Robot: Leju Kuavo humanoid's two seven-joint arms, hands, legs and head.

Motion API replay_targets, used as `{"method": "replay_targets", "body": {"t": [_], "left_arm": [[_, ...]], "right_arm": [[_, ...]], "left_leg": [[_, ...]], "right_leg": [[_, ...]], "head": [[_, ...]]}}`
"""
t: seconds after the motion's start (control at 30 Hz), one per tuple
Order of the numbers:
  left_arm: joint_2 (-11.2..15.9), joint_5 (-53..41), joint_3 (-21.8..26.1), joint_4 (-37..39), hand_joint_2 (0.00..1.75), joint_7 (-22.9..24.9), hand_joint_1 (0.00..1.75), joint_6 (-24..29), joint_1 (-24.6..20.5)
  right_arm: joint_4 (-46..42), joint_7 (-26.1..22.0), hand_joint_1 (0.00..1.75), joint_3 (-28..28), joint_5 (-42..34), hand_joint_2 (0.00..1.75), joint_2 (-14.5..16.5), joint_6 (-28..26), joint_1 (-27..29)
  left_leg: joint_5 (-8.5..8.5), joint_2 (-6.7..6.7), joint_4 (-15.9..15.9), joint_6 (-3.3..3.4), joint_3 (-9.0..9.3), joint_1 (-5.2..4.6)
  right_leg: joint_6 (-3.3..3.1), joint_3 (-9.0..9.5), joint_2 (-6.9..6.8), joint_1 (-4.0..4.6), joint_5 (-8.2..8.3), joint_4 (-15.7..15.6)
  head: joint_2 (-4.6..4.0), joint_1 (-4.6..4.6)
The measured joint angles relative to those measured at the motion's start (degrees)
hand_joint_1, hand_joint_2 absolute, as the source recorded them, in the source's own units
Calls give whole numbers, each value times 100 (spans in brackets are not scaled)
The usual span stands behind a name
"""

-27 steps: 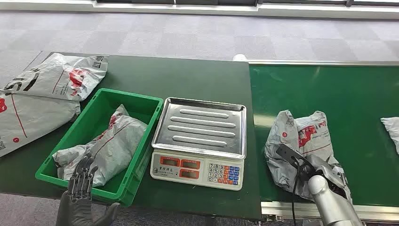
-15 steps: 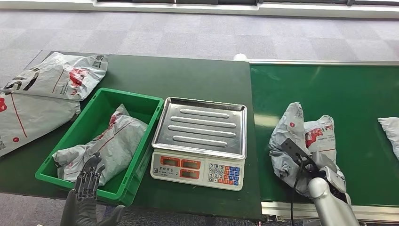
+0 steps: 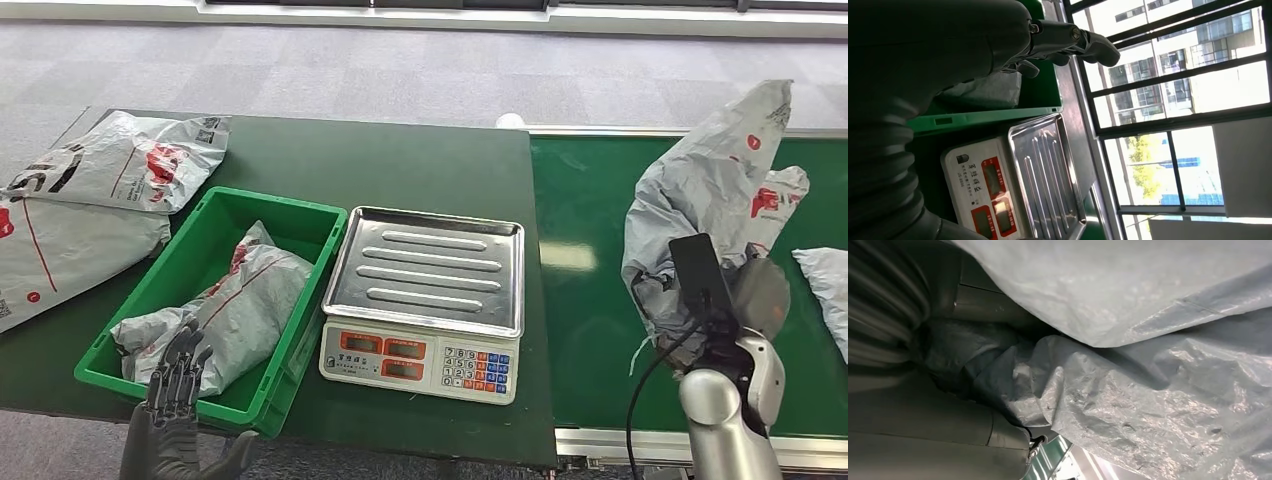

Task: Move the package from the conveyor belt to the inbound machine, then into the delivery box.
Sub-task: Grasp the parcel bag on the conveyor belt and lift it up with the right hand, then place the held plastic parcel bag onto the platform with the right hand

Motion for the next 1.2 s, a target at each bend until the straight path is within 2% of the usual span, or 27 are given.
{"method": "replay_targets", "body": {"t": [0.23, 0.3, 0.33, 0.43, 0.47, 0.53, 0.57, 0.63, 0.67, 0.73, 0.8, 0.83, 0.87, 0.9, 0.93, 1.0, 1.07, 1.2], "left_arm": [[-30, -2, 24, 0, 175, -2, 0, 0, 0], [-33, -12, 28, 3, 175, -19, 0, 13, -2], [-35, -25, 29, 10, 175, -38, 0, 41, -5], [-29, -134, -8, 64, 175, -119, 0, 308, -37], [-21, -181, -45, 90, 175, -144, 0, 441, -56], [23, -235, -161, 143, 175, -172, 0, 728, -93], [70, -235, -243, 167, 175, -178, 0, 894, -110], [226, -188, -438, 209, 175, -182, 0, 1192, -150], [331, -167, -544, 237, 175, -197, 0, 1293, -190], [558, -158, -759, 339, 175, -238, 0, 1418, -363], [761, -150, -992, 501, 175, -256, 0, 1547, -652], [845, -134, -1112, 580, 175, -250, 0, 1622, -782], [911, -119, -1214, 640, 175, -242, 0, 1691, -875], [964, -107, -1290, 683, 175, -235, 0, 1751, -921], [1014, -96, -1346, 715, 175, -229, 0, 1804, -935], [1089, -87, -1404, 754, 175, -225, 0, 1884, -928], [1146, -83, -1436, 773, 175, -225, 0, 1942, -916], [1228, -83, -1473, 794, 175, -227, 0, 2009, -910]], "right_arm": [[-134, -19, 175, -21, -10, 175, 40, -24, 40], [-164, -263, 175, -22, -85, 175, 56, -297, 58], [-205, -533, 175, -23, -155, 175, 78, -616, 67], [-521, -1802, 175, -25, -420, 175, 230, -1909, 77], [-662, -2202, 175, -31, -503, 175, 308, -2191, 75], [-914, -2746, 175, -55, -690, 175, 489, -2387, 72], [-1015, -2871, 175, -51, -807, 175, 572, -2336, 68], [-1103, -2678, 175, 120, -1002, 175, 613, -1826, -19], [-1050, -2404, 175, 349, -970, 175, 580, -1232, -156], [-512, -1873, 175, 1101, -561, 175, 606, 507, -780], [588, -1649, 175, 2105, -72, 175, 931, 2365, -1691], [1191, -1616, 175, 2607, 24, 175, 1149, 3104, -2087], [1701, -1614, 175, 3036, 29, 175, 1341, 3597, -2389], [2106, -1621, 175, 3358, -22, 175, 1483, 3808, -2618], [2454, -1620, 175, 3609, -97, 175, 1596, 3739, -2814], [2929, -1577, 175, 3925, -266, 175, 1695, 3086, -3170], [3287, -1481, 175, 4182, -378, 175, 1734, 2562, -3503], [3792, -1347, 175, 4610, -408, 175, 1792, 2420, -3900]], "left_leg": [[0, 0, 0, 0, 1, 0], [0, 0, 0, 0, 0, 0], [0, -1, 0, 0, -1, -1], [0, 0, 0, -1, -1, -1], [-1, 0, 0, -1, -1, 0], [-1, 1, -1, -2, -1, 0], [-2, 1, -3, -3, -15, 1], [-5, 2, -8, -4, -43, 1], [-5, 7, -13, -8, -62, 0], [3, 60, -18, -24, -63, 1], [25, 138, -15, -37, -38, 6], [44, 150, -14, -42, -27, 12], [64, 129, -13, -45, -27, 18], [88, 87, -12, -48, -37, 23], [107, 36, -12, -55, -60, 26], [125, -33, -13, -62, -99, 30], [126, -42, -14, -64, -113, 30], [120, -21, -13, -62, -112, 27]], "right_leg": [[0, 1, 0, 0, 1, 0], [0, -1, 0, -1, 0, 0], [0, -2, 0, -1, 0, 0], [0, -5, 2, 2, 0, 0], [-1, -5, 4, 4, 0, 0], [-3, -4, 7, 8, -2, 0], [-4, -1, 6, 9, -3, 0], [-6, 3, 4, 7, -6, 3], [-10, 10, 8, 7, -3, 7], [-28, -1, 56, 11, 21, 15], [-45, -31, 130, 19, 58, 17], [-49, -46, 143, 22, 72, 17], [-50, -56, 123, 26, 80, 18], [-52, -65, 84, 31, 85, 19], [-55, -73, 35, 38, 86, 21], [-59, -85, -33, 49, 83, 23], [-62, -92, -41, 47, 84, 25], [-62, -98, -19, 41, 87, 23]], "head": [[0, 0], [0, 0], [0, 0], [0, 0], [0, 0], [0, 0], [0, 1], [0, 2], [0, 4], [0, 4], [0, -2], [0, -4], [0, -7], [0, -7], [0, -6], [0, -3], [0, -3], [0, -4]]}}
